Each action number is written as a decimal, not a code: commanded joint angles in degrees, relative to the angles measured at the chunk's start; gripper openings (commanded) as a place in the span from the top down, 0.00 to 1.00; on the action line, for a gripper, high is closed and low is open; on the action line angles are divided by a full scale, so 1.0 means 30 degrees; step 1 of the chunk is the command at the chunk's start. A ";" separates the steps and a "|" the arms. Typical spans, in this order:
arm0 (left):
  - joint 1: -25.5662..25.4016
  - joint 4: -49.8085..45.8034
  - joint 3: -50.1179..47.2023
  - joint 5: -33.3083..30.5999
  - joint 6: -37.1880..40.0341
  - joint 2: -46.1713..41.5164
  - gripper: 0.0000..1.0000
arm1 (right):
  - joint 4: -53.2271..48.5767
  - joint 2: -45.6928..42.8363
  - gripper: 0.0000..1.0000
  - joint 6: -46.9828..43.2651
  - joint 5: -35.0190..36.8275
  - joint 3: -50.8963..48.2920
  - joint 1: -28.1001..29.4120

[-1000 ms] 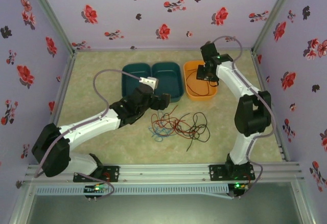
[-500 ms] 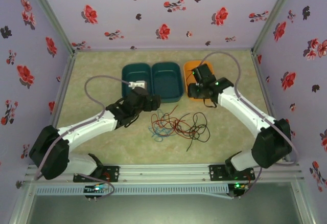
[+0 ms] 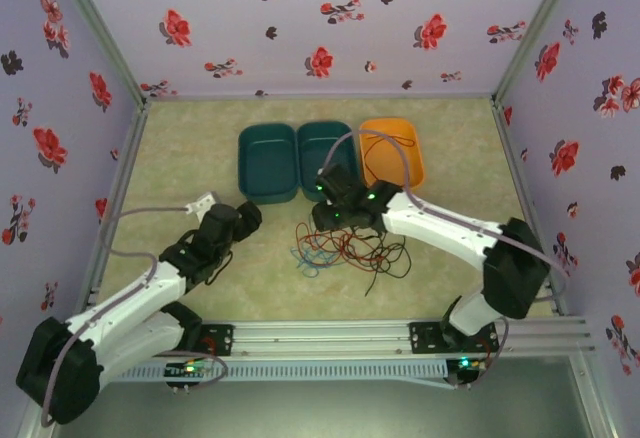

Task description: Untangle the cables

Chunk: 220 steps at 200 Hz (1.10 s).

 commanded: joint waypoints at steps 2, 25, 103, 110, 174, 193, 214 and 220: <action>0.0325 -0.0420 -0.0637 -0.1221 -0.1378 -0.1112 0.00 | 0.0324 0.1391 0.54 0.0102 -0.0447 0.0992 0.0630; 0.0425 -0.0590 -0.0891 -0.1329 -0.1571 -0.1565 0.00 | 0.0622 0.2575 0.54 -0.0043 -0.0953 0.1456 0.0983; 0.0454 -0.0335 -0.0708 -0.1086 -0.1538 -0.0964 0.00 | 0.0942 0.4392 0.90 -0.0145 -0.1277 0.2748 0.0971; 0.0454 -0.0145 -0.0650 -0.0914 -0.1238 -0.0943 0.00 | 0.0935 0.4104 0.93 -0.0200 -0.1008 0.2730 0.0960; 0.0436 0.5924 -0.0242 0.4081 0.3093 0.1289 0.00 | 0.1236 -0.0211 1.00 -0.0384 0.1117 0.1740 0.0858; 0.0339 0.7745 0.0262 0.5995 0.4041 0.2595 0.00 | 0.1534 -0.1388 1.00 -0.0027 0.1212 0.1331 0.0683; -0.0005 0.9099 0.0945 0.7512 0.4799 0.4097 0.01 | 0.1769 -0.2411 1.00 0.0294 0.1169 0.1043 0.0502; -0.0163 0.9389 0.1216 0.7800 0.4931 0.4518 0.01 | 0.1790 -0.2672 1.00 0.0334 0.1132 0.0999 0.0438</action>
